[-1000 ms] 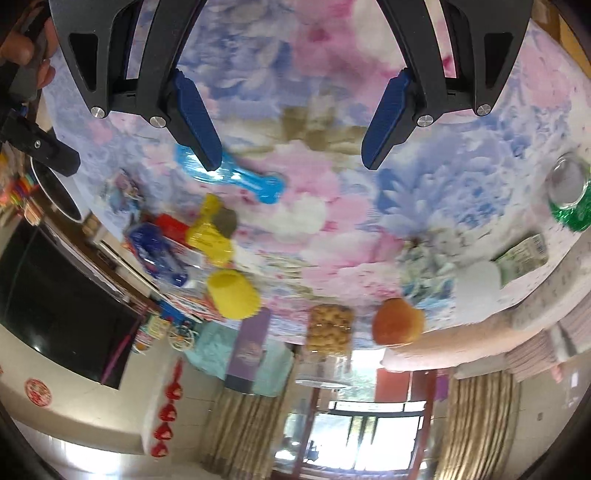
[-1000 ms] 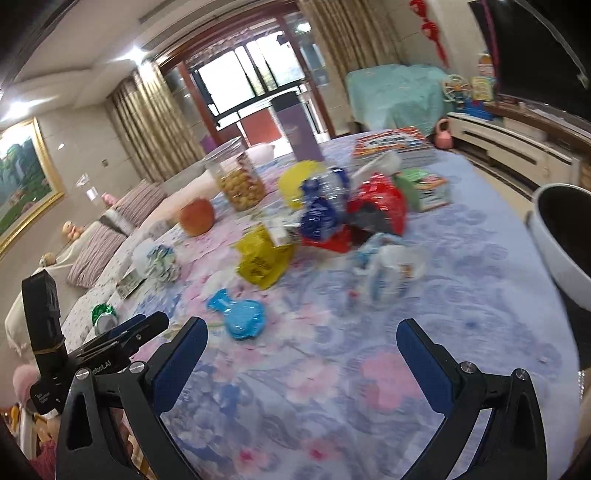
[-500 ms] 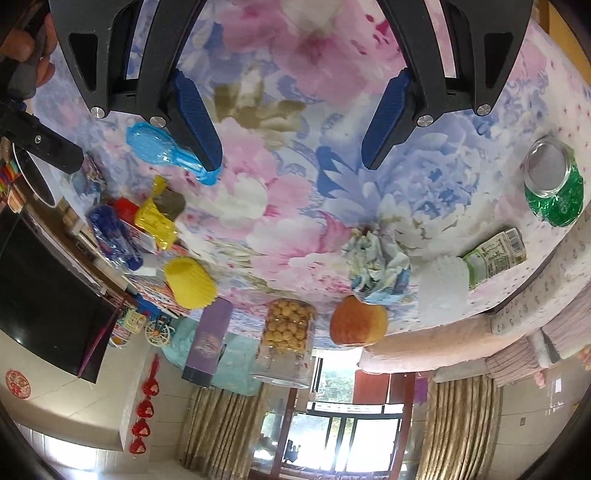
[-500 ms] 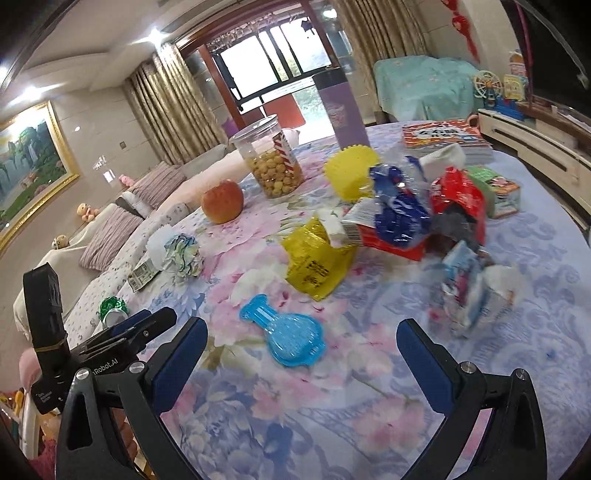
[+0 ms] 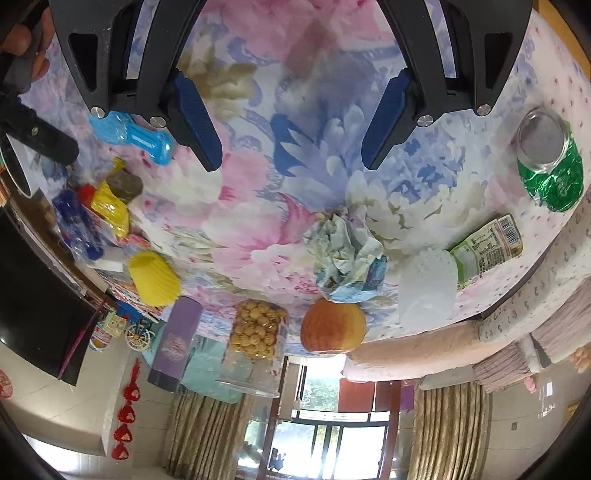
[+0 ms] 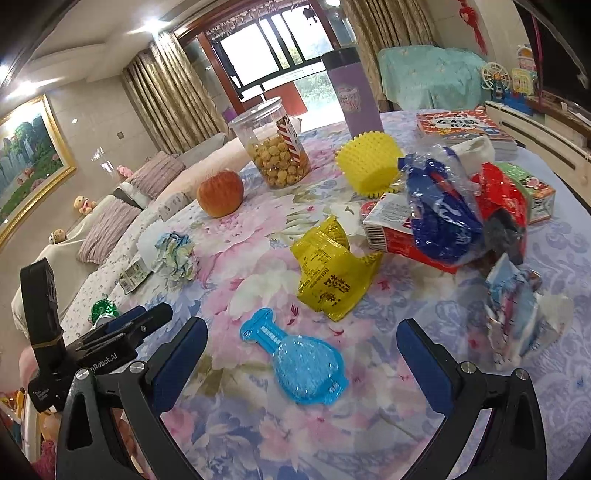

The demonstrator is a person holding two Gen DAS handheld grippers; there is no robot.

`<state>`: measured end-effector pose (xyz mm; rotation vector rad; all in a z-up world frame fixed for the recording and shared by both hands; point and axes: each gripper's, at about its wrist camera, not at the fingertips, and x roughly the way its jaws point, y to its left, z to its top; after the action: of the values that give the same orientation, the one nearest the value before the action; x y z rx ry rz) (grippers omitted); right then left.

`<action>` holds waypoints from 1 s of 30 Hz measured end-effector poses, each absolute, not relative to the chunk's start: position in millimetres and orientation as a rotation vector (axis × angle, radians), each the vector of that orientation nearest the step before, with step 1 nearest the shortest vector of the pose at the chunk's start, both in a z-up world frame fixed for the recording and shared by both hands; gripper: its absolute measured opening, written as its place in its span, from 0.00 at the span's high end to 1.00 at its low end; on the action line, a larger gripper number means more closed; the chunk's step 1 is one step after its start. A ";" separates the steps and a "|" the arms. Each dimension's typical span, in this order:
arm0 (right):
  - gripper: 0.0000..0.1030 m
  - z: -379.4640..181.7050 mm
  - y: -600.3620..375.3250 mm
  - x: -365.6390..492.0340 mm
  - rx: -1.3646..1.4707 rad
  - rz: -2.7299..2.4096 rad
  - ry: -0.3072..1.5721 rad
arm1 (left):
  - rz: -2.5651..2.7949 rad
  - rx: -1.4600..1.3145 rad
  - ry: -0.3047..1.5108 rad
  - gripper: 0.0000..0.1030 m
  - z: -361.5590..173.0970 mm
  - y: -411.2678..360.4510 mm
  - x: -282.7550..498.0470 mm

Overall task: Collect trash
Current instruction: 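Grasp the crumpled paper with the left tool while the right tool grasps the yellow chip bag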

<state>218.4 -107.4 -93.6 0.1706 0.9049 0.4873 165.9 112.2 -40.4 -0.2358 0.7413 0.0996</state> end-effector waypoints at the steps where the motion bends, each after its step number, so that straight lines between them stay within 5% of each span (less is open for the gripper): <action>1: 0.00 -95.7 -105.6 221.4 0.168 0.486 0.912 | 0.103 -0.238 0.742 0.25 -40.9 114.7 169.7; 20: 0.01 -117.6 -85.7 269.2 0.185 0.434 0.965 | 0.188 -0.209 0.754 0.24 -51.3 147.5 254.6; 23: 0.03 -118.0 -84.9 270.4 0.181 0.426 0.950 | 0.216 -0.197 0.762 0.32 -56.9 147.9 260.4; 25: 0.11 -119.4 -84.8 271.1 0.169 0.424 0.950 | 0.193 -0.203 0.769 0.57 -58.2 147.0 262.3; 26: 0.23 -120.5 -85.0 271.8 0.172 0.425 0.954 | 0.179 -0.207 0.778 0.69 -60.1 146.6 264.2; 29: 0.62 -123.0 -91.3 270.9 0.182 0.400 0.959 | 0.163 -0.203 0.772 0.76 -58.7 143.5 262.5; 30: 0.63 -123.0 -93.7 270.1 0.186 0.398 0.960 | 0.159 -0.205 0.770 0.77 -57.4 142.8 260.3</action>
<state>270.1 -93.7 -123.0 0.1863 0.9595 0.3980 260.3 142.8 -57.4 -0.2049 0.7699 0.1591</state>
